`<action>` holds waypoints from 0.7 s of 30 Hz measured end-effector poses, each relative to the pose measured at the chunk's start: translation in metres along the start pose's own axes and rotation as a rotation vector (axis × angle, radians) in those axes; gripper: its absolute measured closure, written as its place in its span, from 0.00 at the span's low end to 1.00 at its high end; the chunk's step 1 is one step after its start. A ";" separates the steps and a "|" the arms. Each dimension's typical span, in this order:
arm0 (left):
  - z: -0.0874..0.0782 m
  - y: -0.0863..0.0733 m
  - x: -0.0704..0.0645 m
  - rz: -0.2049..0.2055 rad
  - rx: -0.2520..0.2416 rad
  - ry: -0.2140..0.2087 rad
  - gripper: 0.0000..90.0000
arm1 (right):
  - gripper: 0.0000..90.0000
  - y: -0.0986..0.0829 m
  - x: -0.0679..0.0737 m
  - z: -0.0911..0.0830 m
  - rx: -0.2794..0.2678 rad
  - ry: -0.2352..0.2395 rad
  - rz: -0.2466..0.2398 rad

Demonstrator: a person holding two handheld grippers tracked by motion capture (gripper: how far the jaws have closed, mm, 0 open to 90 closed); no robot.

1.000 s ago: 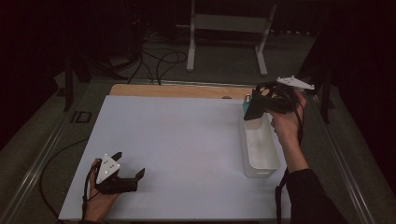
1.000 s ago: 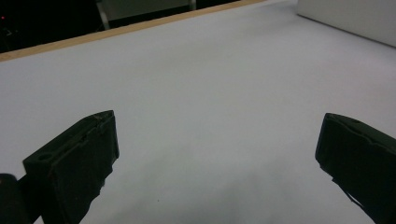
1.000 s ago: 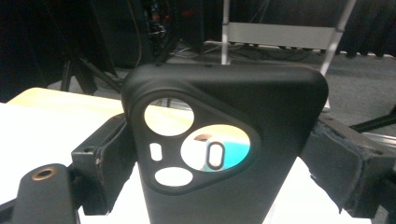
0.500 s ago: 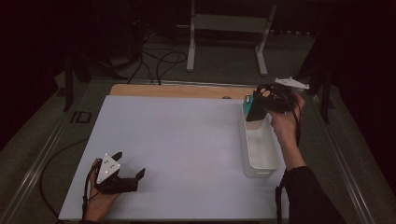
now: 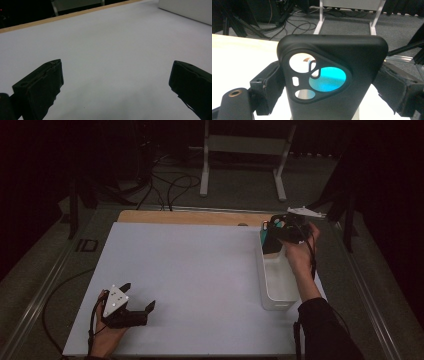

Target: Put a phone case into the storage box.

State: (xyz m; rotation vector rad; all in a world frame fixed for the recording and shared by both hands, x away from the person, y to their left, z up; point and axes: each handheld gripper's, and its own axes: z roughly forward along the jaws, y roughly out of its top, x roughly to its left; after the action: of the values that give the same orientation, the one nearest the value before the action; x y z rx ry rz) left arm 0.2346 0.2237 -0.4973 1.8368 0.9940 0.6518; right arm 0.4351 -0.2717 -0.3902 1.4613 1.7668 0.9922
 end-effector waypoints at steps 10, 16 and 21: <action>0.000 0.000 0.000 0.001 0.000 -0.001 0.00 | 0.15 -0.007 0.002 0.012 0.036 -0.013 0.004; 0.000 0.000 0.000 0.001 0.000 -0.001 0.00 | 0.15 -0.012 0.002 0.021 0.062 -0.029 0.020; 0.000 0.000 0.000 0.000 -0.001 -0.001 0.00 | 0.15 -0.015 0.002 0.028 0.085 -0.043 0.027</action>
State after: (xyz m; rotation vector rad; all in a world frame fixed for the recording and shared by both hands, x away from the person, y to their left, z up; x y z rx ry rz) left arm 0.2345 0.2238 -0.4974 1.8364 0.9931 0.6515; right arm 0.4504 -0.2670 -0.4178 1.5508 1.7821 0.9018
